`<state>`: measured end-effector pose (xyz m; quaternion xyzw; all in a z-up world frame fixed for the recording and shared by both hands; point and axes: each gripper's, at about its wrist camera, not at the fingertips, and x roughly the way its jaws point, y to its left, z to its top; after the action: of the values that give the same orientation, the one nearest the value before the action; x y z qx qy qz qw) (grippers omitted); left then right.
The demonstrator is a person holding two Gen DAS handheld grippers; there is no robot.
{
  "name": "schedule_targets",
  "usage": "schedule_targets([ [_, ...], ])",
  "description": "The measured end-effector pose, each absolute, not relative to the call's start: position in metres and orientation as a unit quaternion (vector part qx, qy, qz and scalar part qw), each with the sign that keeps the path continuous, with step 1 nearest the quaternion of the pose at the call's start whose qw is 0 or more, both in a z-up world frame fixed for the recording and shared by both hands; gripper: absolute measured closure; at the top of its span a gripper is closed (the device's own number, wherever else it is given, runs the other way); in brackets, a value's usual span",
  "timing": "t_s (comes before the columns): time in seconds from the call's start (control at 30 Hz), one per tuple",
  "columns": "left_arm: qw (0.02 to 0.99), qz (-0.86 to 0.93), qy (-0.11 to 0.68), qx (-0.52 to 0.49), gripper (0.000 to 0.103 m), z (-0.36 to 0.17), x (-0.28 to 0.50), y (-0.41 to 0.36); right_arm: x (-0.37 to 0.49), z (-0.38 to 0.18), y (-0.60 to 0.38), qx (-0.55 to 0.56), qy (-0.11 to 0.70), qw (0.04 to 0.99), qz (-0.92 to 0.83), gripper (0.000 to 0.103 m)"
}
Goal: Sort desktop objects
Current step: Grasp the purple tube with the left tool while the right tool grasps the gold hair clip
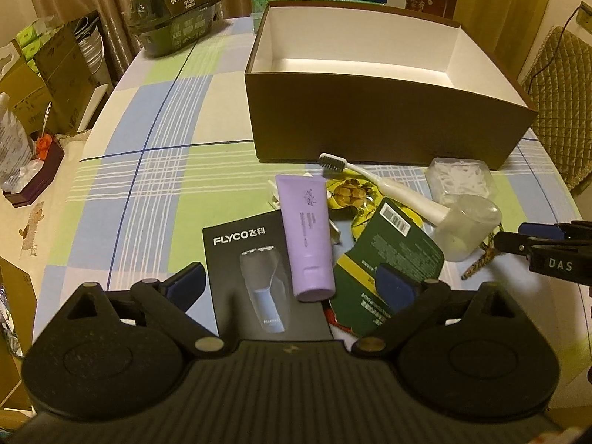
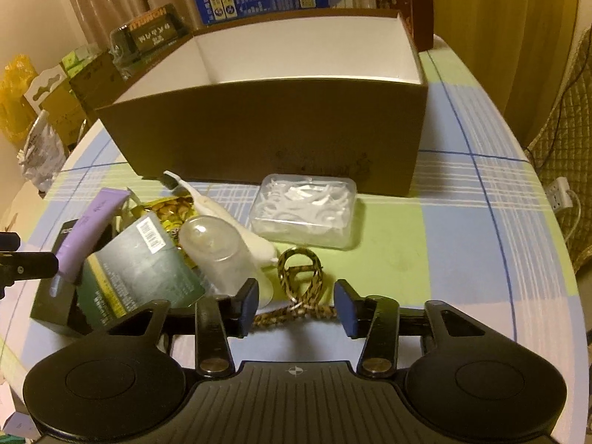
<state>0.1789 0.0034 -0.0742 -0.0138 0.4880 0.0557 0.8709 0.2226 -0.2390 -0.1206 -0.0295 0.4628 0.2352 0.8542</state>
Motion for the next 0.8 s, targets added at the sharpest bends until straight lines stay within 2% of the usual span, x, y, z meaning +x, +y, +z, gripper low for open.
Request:
schedule_targets([
  [0.2, 0.869, 0.056, 0.491, -0.008, 0.013, -0.08, 0.192, 0.001, 0.236, -0.135, -0.233, -0.045, 0.477, 0.845, 0.239, 0.066],
  [0.4, 0.869, 0.052, 0.493, 0.008, 0.025, -0.088, 0.203, -0.002, 0.241, -0.141, -0.242, -0.042, 0.485, 0.841, 0.236, 0.068],
  [0.43, 0.869, 0.053, 0.493, 0.012, 0.032, -0.089, 0.204, -0.001, 0.242, -0.14, -0.243, -0.042, 0.485, 0.841, 0.235, 0.068],
  [0.47, 0.869, 0.052, 0.492, 0.013, 0.036, -0.09, 0.206, -0.001, 0.243, -0.14, -0.246, -0.042, 0.486, 0.841, 0.235, 0.068],
  [0.57, 0.869, 0.053, 0.492, 0.014, 0.039, -0.093, 0.213, 0.002, 0.244, -0.141, -0.248, -0.042, 0.485, 0.84, 0.239, 0.068],
  [0.67, 0.869, 0.049, 0.493, 0.02, 0.047, -0.097, 0.219, 0.001, 0.244, -0.142, -0.247, -0.046, 0.484, 0.839, 0.243, 0.068],
  [0.77, 0.866, 0.047, 0.497, 0.022, 0.062, -0.102, 0.224, 0.0, 0.244, -0.142, -0.248, -0.047, 0.484, 0.838, 0.247, 0.068],
  [0.8, 0.865, 0.047, 0.499, 0.019, 0.071, -0.104, 0.224, 0.001, 0.244, -0.142, -0.248, -0.047, 0.484, 0.838, 0.248, 0.068],
])
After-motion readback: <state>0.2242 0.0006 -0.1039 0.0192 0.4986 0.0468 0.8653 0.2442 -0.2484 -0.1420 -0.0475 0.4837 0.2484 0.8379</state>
